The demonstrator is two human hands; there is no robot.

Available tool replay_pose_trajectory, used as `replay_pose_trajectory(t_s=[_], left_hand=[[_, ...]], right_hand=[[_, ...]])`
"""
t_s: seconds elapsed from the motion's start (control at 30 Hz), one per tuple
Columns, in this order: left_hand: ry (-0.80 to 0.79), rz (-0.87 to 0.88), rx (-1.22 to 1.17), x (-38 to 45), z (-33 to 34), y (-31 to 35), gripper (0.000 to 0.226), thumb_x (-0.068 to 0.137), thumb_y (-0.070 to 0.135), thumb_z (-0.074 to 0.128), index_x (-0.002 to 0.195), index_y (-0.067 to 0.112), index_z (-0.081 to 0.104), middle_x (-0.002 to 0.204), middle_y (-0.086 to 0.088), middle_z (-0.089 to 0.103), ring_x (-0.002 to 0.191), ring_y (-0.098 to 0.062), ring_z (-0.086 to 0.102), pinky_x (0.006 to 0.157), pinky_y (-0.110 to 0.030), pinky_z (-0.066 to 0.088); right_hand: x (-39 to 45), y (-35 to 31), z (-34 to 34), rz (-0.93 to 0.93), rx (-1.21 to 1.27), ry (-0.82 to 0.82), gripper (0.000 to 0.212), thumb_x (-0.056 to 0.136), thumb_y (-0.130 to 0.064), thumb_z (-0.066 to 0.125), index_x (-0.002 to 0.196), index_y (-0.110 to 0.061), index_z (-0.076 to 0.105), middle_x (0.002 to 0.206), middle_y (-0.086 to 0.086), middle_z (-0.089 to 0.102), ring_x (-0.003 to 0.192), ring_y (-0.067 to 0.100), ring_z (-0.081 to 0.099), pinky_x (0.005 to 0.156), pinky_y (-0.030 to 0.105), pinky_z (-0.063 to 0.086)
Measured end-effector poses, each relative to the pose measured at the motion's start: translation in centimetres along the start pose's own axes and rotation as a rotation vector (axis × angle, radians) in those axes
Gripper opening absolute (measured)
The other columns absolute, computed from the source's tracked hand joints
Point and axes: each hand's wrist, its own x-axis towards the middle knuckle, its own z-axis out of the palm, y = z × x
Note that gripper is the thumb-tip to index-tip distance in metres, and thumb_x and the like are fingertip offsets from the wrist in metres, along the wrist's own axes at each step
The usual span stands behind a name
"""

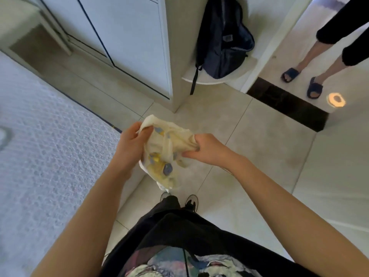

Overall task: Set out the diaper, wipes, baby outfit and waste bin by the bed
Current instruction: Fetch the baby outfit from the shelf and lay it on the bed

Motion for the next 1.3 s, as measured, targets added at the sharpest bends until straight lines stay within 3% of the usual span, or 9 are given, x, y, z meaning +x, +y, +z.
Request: replay_pose_trajectory(t_s=[0.17,0.33,0.47,0.53,0.67,0.73,0.97,1.1,1.3], left_hand=[[0.123,-0.028,-0.108,2.4,-2.9,0.0,0.018,0.097,0.028,0.053,0.095,0.018,0.068,0.088,-0.004,0.064,0.082,-0.021,0.060,0.070,-0.037,0.051],[0.148,-0.070,-0.200,5.9,-5.9,0.3,0.022,0.093,0.034,0.060,0.105,0.018,0.068,0.099,-0.004,0.073,0.091,-0.021,0.071,0.079,-0.038,0.059],[0.179,-0.068,-0.073,10.2,-8.6,0.5,0.048,0.072,0.034,0.083,0.115,0.028,0.062,0.105,0.006,0.072,0.094,-0.008,0.070,0.076,-0.029,0.058],[0.163,-0.092,0.009,12.3,-10.3,0.1,0.062,0.062,0.031,0.090,0.115,0.032,0.060,0.106,0.009,0.071,0.095,-0.005,0.068,0.078,-0.029,0.056],[0.250,-0.235,0.111,16.1,-13.4,-1.3,0.042,0.056,0.035,0.082,0.090,0.017,0.067,0.086,-0.004,0.072,0.080,-0.021,0.068,0.069,-0.037,0.056],[0.296,-0.326,0.050,17.6,-15.1,-2.0,0.035,0.060,0.035,0.075,0.079,0.007,0.066,0.076,-0.009,0.065,0.072,-0.024,0.062,0.062,-0.034,0.049],[0.352,-0.292,-0.255,20.4,-20.6,-3.0,0.025,0.079,0.023,0.076,0.100,0.010,0.072,0.094,-0.011,0.073,0.086,-0.020,0.068,0.075,-0.030,0.049],[0.446,-0.251,-0.416,21.8,-22.9,-2.9,0.017,0.080,0.026,0.071,0.093,0.015,0.071,0.089,-0.007,0.070,0.085,-0.024,0.064,0.077,-0.035,0.047],[0.570,-0.203,-0.536,25.2,-24.7,-0.8,0.045,0.077,0.038,0.067,0.102,0.001,0.062,0.080,-0.004,0.064,0.069,-0.014,0.063,0.058,-0.028,0.049]], right_hand=[[6.2,-2.2,-2.7,-0.111,0.046,-0.001,0.022,0.084,-0.026,0.067,0.095,-0.006,0.066,0.089,0.011,0.069,0.083,0.023,0.064,0.073,0.039,0.050],[13.7,-6.1,-4.1,-0.149,0.104,-0.071,0.030,0.092,-0.033,0.056,0.091,-0.003,0.056,0.076,0.004,0.053,0.067,0.014,0.049,0.061,0.032,0.038],[20.1,-10.6,-4.0,-0.224,0.058,-0.071,0.019,0.094,-0.036,0.051,0.093,-0.018,0.052,0.078,-0.006,0.053,0.069,0.010,0.050,0.061,0.028,0.037],[23.4,-12.7,-3.9,-0.262,0.045,-0.087,0.023,0.094,-0.037,0.052,0.092,-0.014,0.049,0.075,-0.006,0.049,0.065,0.011,0.046,0.061,0.029,0.036],[28.7,-17.0,-3.9,-0.333,0.001,-0.152,0.018,0.093,-0.035,0.055,0.085,-0.022,0.046,0.069,-0.015,0.039,0.059,0.000,0.038,0.056,0.022,0.028],[31.1,-19.0,-3.8,-0.360,0.005,-0.187,0.020,0.093,-0.031,0.058,0.086,-0.015,0.049,0.066,-0.012,0.040,0.056,0.002,0.037,0.056,0.022,0.028],[39.0,-23.2,-3.9,-0.381,0.027,-0.255,0.029,0.092,-0.032,0.058,0.093,-0.004,0.055,0.083,0.022,0.060,0.068,0.020,0.054,0.064,0.035,0.043],[43.0,-25.3,-4.1,-0.394,0.048,-0.272,0.030,0.092,-0.032,0.058,0.095,-0.002,0.057,0.084,0.019,0.060,0.072,0.022,0.055,0.066,0.038,0.046],[49.5,-28.5,-5.0,-0.396,0.082,-0.389,0.037,0.094,-0.039,0.054,0.097,-0.003,0.061,0.079,0.010,0.056,0.069,0.017,0.051,0.065,0.030,0.044]])
